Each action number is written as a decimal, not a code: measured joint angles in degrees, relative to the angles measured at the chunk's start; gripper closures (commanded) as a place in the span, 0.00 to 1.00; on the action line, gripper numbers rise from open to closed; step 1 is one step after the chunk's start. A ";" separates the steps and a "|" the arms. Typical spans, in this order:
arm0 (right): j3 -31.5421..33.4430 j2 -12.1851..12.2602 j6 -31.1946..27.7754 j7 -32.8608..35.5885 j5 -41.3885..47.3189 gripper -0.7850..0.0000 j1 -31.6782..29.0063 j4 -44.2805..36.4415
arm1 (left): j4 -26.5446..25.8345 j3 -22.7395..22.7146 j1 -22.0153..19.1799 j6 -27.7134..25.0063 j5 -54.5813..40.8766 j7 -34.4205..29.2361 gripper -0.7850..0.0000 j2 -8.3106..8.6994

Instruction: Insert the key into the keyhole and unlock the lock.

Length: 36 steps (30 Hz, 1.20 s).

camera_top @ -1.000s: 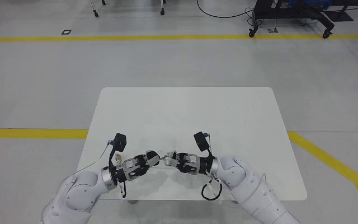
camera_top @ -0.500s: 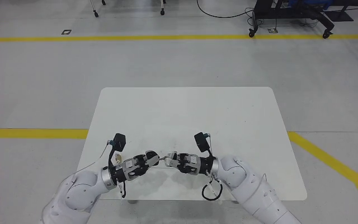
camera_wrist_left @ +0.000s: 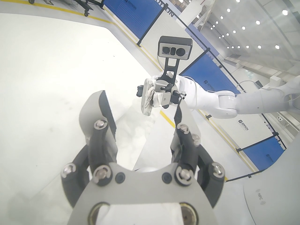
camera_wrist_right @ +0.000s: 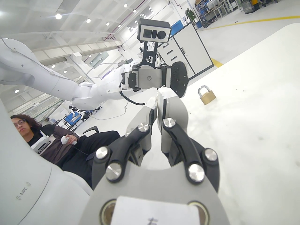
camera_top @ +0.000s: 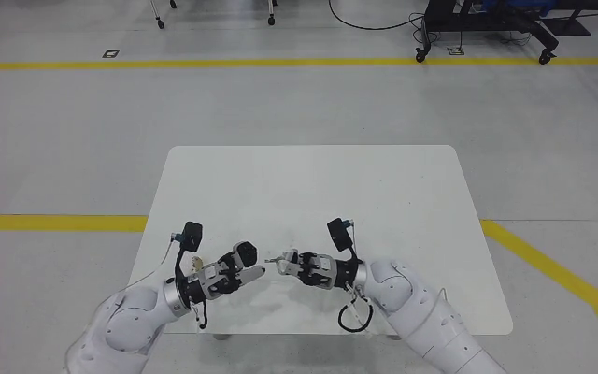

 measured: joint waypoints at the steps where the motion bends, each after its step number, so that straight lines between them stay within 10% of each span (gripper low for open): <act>1: 0.11 0.13 0.00 -0.12 0.11 1.00 -0.13 -0.18 | 0.03 -0.06 0.17 -0.62 -0.39 0.23 0.10 0.03; 4: 0.18 0.40 0.00 -0.14 0.15 1.00 -0.33 -0.54 | 0.03 0.15 0.37 -1.64 -0.79 0.28 0.51 0.09; 11: -0.93 0.58 0.00 0.49 -0.11 1.00 -0.15 -1.03 | 0.43 2.08 -0.50 -1.24 -0.67 -0.23 0.51 -0.02; 17: -2.17 0.45 0.00 0.62 -0.36 1.00 0.38 -0.91 | 0.70 3.13 -1.13 -1.08 -0.33 -0.19 1.00 -0.08; 32: -3.03 0.82 0.00 0.33 0.35 1.00 0.72 -0.98 | 0.15 3.59 -1.15 -1.17 3.62 2.35 1.00 -0.05; 36: -3.33 1.15 0.00 1.49 1.19 0.29 0.69 -0.96 | -1.09 2.71 -0.47 -0.27 7.36 3.45 1.00 0.09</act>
